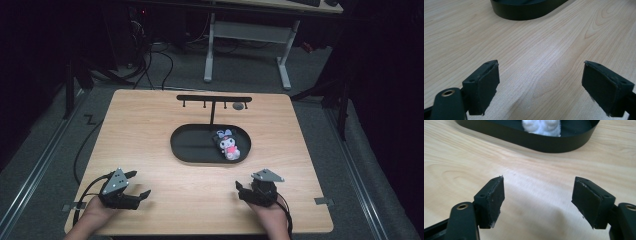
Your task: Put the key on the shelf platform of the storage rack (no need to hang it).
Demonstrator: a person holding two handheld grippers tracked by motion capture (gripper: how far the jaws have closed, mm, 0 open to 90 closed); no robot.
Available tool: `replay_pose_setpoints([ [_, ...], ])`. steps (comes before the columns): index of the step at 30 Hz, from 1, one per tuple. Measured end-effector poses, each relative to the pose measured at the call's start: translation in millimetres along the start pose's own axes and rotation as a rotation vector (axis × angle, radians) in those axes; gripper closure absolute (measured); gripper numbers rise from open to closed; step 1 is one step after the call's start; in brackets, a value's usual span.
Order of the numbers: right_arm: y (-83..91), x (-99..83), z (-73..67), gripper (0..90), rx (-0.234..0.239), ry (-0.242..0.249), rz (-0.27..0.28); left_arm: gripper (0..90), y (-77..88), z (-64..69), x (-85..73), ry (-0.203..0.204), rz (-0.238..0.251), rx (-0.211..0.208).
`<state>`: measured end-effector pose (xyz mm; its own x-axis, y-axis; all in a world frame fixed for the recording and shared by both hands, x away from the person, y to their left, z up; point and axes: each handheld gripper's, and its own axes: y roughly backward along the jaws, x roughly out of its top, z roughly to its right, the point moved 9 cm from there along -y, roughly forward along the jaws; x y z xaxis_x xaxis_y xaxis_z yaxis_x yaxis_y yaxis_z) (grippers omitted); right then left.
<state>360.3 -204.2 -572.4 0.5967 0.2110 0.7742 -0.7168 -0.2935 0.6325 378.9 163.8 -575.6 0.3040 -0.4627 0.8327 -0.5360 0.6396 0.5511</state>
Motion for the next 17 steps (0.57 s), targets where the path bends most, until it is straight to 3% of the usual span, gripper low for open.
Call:
replay_pose_setpoints([
  [2, 6.2, -10.2, -4.8, 25.2, -0.006, 0.0, 0.008, 15.5, -0.4, -0.1, 0.0, 0.0, -0.003, -0.002],
  [3, 10.3, -15.9, -11.1, 24.5, 0.003, 0.05, -0.002, 15.5, -0.2, -0.1, 0.2, 0.001, -0.001, -0.008],
  [5, 11.6, -17.5, -11.5, 24.8, -0.013, 0.06, 0.005, 15.5, -0.4, -0.5, 0.4, 0.004, 0.0, -0.008],
  [17, 6.1, -19.1, -14.1, 24.8, -0.015, 0.057, 0.002, 15.4, -0.7, -1.0, 0.6, 0.009, -0.001, -0.014],
])
